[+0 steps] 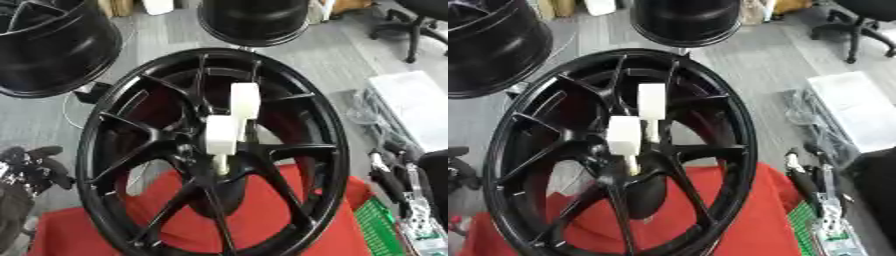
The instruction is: Pull the pin out of the wheel hub.
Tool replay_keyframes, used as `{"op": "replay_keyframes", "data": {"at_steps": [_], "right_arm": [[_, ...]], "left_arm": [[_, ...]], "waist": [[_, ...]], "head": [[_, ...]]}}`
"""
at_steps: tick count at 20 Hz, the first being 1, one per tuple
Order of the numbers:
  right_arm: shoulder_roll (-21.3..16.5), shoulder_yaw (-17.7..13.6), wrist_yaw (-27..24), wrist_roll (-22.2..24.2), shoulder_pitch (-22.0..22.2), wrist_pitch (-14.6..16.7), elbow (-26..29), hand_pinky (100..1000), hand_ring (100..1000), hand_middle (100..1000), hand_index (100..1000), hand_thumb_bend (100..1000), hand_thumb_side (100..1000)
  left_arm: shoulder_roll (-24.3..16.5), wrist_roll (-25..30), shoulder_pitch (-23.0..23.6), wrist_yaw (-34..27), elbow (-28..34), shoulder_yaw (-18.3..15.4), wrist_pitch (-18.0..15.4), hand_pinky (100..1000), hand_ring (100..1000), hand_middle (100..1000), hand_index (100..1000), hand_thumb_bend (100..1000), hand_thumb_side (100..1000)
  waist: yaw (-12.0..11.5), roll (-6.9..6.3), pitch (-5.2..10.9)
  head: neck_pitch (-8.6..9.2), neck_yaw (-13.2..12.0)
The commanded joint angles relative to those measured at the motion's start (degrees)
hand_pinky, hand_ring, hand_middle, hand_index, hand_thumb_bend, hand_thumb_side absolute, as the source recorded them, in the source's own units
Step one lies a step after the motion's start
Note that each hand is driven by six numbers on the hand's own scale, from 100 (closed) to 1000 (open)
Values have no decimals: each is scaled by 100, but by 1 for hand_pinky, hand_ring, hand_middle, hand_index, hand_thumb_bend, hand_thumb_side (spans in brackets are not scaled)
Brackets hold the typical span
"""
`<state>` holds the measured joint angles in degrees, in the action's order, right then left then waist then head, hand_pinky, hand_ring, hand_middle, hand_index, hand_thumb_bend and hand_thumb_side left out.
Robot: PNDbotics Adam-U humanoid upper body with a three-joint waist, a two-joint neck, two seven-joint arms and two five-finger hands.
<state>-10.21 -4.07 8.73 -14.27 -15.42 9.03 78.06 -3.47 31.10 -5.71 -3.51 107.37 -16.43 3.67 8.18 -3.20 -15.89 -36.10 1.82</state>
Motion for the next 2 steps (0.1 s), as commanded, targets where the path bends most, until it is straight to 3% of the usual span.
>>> {"op": "replay_keyframes", "data": {"at_steps": [1,2], "right_arm": [[37,71,30,200,125,302,585,455,452,859,888,100,525],[48,67,-25,277,207,388,725,455,452,859,888,100,525]], "left_arm": [[-33,9,-71,18,94,4,9,652,466,504,782,145,975],[-29,8,-74,19,96,2,13,652,466,504,782,146,976]], "waist": [[8,31,56],[4,35,52]], "head": [[62,1],[65,-2]]}}
